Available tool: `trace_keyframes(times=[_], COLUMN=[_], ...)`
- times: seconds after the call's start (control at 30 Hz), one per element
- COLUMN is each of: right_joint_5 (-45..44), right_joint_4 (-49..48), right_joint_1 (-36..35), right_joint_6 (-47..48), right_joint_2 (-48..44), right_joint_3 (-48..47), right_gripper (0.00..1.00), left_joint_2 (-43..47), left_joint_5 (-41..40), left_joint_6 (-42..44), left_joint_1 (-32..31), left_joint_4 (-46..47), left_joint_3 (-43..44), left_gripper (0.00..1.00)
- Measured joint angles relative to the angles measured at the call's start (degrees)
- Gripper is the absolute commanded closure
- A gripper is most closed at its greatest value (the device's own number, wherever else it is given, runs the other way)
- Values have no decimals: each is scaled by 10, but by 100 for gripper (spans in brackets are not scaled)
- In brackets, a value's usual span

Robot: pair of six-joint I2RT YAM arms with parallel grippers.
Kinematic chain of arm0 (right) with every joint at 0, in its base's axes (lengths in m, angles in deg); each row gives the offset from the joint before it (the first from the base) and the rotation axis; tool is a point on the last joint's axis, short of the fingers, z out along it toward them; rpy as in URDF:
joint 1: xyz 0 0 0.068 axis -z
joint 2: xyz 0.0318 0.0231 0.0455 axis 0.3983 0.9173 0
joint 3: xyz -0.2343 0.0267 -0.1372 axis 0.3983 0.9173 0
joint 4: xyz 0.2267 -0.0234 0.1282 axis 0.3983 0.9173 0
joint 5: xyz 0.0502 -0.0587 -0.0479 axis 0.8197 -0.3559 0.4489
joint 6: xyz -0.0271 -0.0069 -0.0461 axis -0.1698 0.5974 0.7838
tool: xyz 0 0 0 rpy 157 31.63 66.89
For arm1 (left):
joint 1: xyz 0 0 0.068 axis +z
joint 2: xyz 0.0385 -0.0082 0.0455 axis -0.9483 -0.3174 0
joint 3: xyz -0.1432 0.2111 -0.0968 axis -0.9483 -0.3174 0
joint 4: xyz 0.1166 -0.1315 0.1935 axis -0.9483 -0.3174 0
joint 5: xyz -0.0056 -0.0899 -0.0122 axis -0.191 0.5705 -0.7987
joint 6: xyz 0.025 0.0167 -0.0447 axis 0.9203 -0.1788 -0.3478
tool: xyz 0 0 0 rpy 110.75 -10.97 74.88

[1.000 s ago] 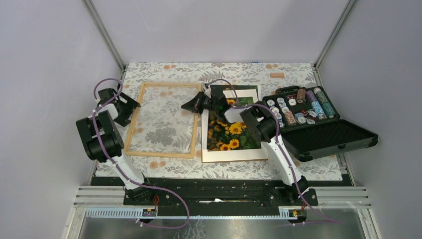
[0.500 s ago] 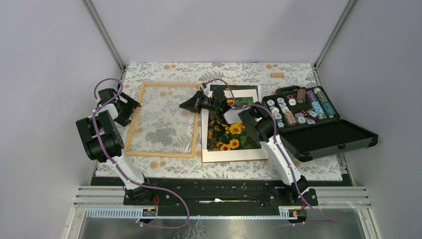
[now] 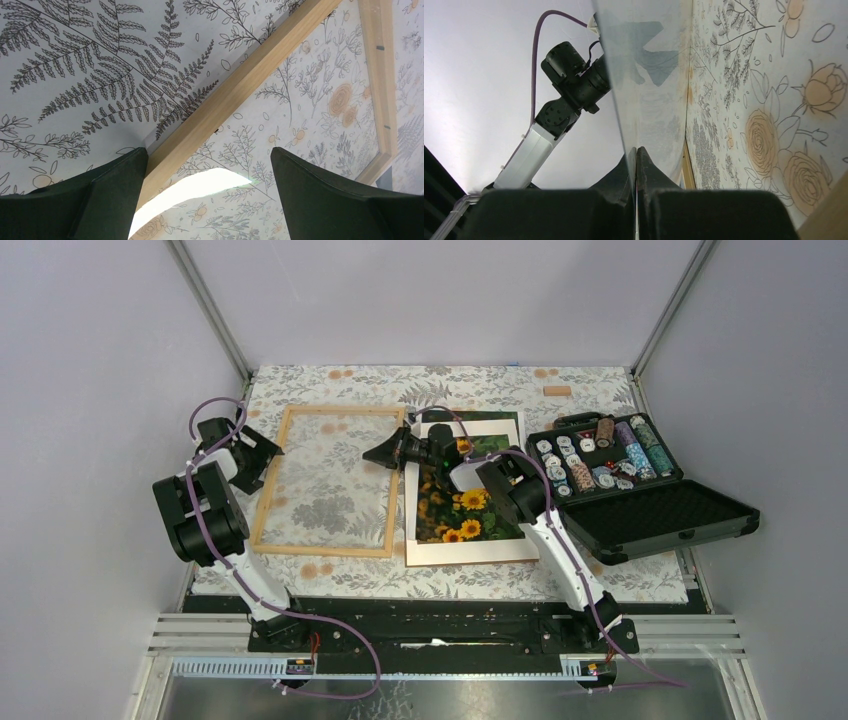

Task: Put the photo into the frame
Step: Place the photo frame item in the photo frame.

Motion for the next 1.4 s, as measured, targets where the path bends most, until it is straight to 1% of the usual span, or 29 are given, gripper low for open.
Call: trace_keyframes(times=[0.27,0.57,0.9,1.2,1.4], right_joint_5=[0,0,0,0,0], right_joint_4=[-3,-45,-60,-64,-66], right_joint_1=[0,2,2,1,-1], right_joint_6=[-30,-75,-99,-113,-118], right_joint_2=[7,7,7,7,10], right_joint_3=[-16,-18,-34,-42,-48], right_gripper=[100,100,100,100,100], left_joint_2=[0,0,2,20,28], left_joint_5=[1,2,6,43,65], left_joint_6=[0,0,0,-12,-23], left_joint_1=[0,0,0,1,14], left_joint_4=[1,2,6,24,23], left_joint_3=[0,0,-4,-33,-38], left_gripper=[2,2,1,1,1])
